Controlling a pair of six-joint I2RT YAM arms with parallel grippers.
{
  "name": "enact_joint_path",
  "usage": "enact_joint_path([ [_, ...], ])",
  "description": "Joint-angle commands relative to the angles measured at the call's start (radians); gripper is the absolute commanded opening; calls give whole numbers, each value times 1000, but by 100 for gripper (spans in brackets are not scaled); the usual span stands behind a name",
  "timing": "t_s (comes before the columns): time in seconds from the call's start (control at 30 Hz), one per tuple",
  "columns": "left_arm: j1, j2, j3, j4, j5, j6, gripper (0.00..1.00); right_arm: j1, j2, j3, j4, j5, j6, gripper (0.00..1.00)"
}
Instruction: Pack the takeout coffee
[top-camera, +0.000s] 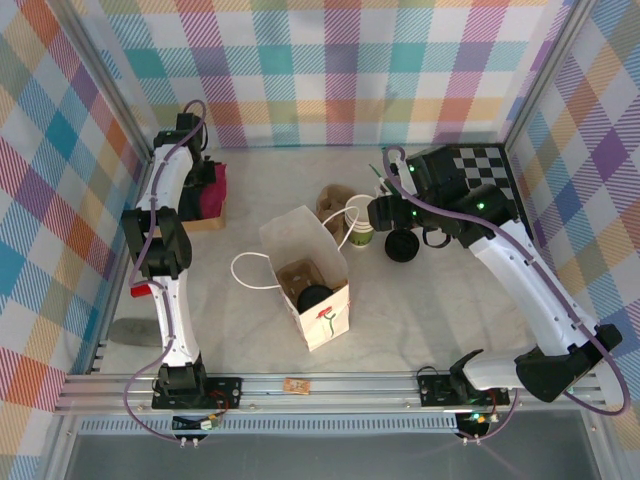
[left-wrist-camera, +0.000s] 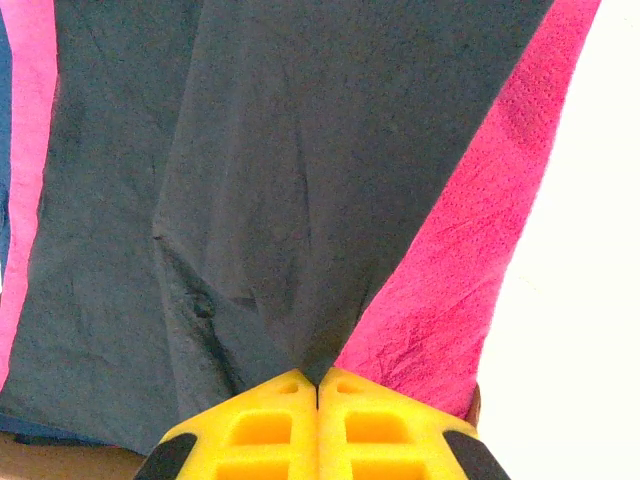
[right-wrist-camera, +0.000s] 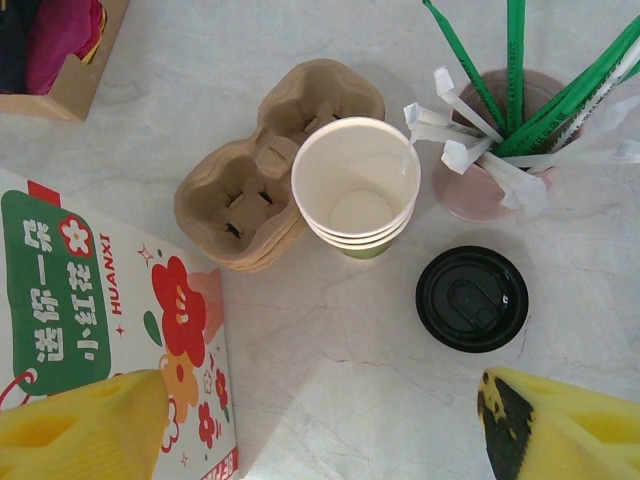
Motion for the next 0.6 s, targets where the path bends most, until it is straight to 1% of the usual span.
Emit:
enact_joint_path([
  [0.0, 16, -93, 30, -14, 13, -10, 0, -7, -27, -4, 24, -2, -10, 81],
  [0.33, 16, -254, 34, -49, 7, -12, 0, -8, -47, -7, 29, -10, -16, 81],
  [0.57, 16, -344, 60, -78, 72, -31, 0, -7, -68, -2, 24, -9, -16, 81],
])
